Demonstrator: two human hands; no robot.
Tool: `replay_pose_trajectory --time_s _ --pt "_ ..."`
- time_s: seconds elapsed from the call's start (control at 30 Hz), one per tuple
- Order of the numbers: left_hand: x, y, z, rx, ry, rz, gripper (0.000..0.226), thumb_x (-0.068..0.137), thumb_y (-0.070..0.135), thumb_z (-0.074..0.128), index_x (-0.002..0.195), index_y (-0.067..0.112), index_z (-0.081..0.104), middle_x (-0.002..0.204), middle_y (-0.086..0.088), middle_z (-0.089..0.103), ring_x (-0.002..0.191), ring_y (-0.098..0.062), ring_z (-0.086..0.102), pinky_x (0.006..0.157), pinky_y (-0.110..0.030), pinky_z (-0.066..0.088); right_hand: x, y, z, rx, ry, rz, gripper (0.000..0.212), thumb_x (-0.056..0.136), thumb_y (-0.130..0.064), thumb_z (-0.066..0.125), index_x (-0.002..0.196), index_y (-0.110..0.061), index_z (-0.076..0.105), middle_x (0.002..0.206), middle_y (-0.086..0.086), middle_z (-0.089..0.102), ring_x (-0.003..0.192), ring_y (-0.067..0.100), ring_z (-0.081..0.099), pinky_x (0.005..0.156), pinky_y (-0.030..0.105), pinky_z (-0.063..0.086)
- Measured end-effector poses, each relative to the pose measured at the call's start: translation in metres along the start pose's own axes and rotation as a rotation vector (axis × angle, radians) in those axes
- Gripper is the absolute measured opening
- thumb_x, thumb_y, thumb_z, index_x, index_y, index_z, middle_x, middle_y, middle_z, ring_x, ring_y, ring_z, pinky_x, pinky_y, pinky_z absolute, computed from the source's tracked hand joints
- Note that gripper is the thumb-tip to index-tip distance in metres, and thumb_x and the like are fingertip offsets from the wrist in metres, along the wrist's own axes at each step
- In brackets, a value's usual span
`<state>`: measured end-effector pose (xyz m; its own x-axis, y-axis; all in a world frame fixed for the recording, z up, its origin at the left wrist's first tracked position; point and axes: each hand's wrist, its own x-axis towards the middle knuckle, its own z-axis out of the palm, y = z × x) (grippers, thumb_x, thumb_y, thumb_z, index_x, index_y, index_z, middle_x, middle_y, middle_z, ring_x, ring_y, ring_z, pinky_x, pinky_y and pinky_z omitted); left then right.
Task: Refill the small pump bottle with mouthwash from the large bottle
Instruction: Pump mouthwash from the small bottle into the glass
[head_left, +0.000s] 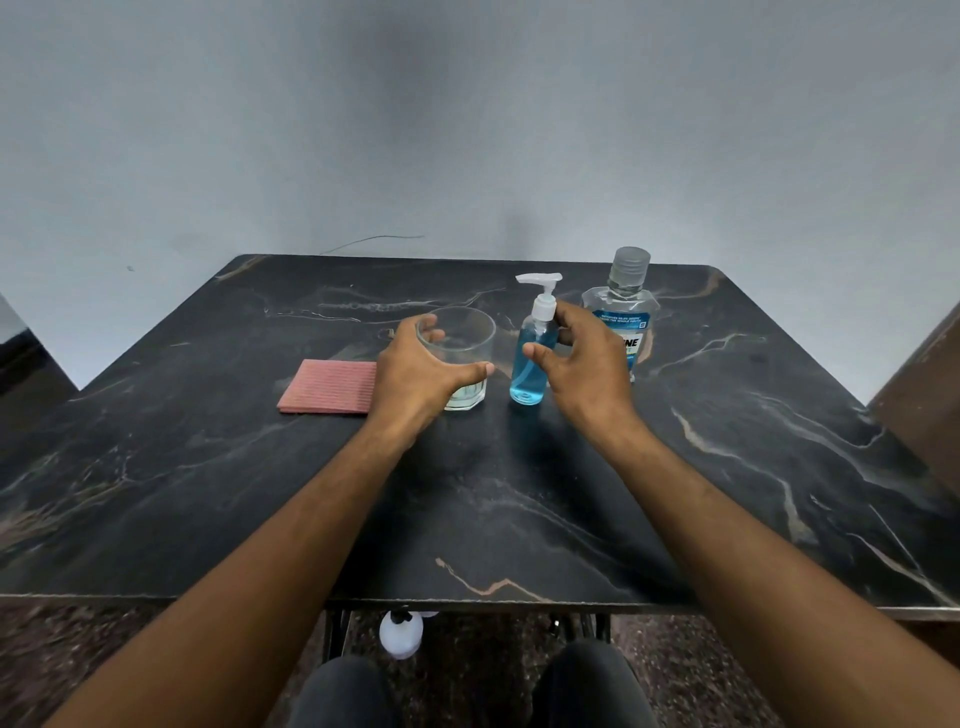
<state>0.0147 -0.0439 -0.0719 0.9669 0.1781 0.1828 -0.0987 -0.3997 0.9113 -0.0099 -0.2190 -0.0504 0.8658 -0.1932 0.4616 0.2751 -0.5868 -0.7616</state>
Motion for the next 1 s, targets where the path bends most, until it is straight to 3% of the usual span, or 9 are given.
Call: replay_pose_trajectory --time_s 0.2,0.63,1.0 --pt "0.003 -0.003 -0.005 0.013 0.014 -0.009 0.097 0.058 0.040 0.098 0.141 0.021 0.050 0.128 0.006 0.064 0.117 -0.014 0.062 0.101 -0.037 0.053 0.000 -0.002 0.011 -0.057 0.006 -0.019 0.036 0.085 -0.010 0.076 0.119 -0.016 0.065 0.101 -0.010 0.058 0.096 0.008 0.057 0.085 0.021 0.047" --pt "-0.001 -0.001 -0.008 0.016 -0.010 -0.002 0.098 0.060 0.042 0.096 0.143 0.021 0.048 0.133 0.005 0.063 0.120 -0.015 0.061 0.101 -0.038 0.054 0.004 0.002 0.021 -0.136 0.012 -0.060 0.042 0.086 -0.013 0.075 0.125 -0.016 0.062 0.114 0.001 0.064 0.101 0.008 0.053 0.092 0.028 0.049" --pt "-0.002 -0.002 -0.008 0.016 -0.030 -0.014 0.099 0.061 0.045 0.095 0.143 0.025 0.045 0.133 0.006 0.061 0.119 -0.014 0.061 0.096 -0.030 0.052 0.002 0.005 0.022 -0.174 -0.005 -0.077 0.041 0.085 -0.017 0.076 0.123 -0.017 0.061 0.115 0.003 0.064 0.101 0.011 0.055 0.087 0.023 0.043"
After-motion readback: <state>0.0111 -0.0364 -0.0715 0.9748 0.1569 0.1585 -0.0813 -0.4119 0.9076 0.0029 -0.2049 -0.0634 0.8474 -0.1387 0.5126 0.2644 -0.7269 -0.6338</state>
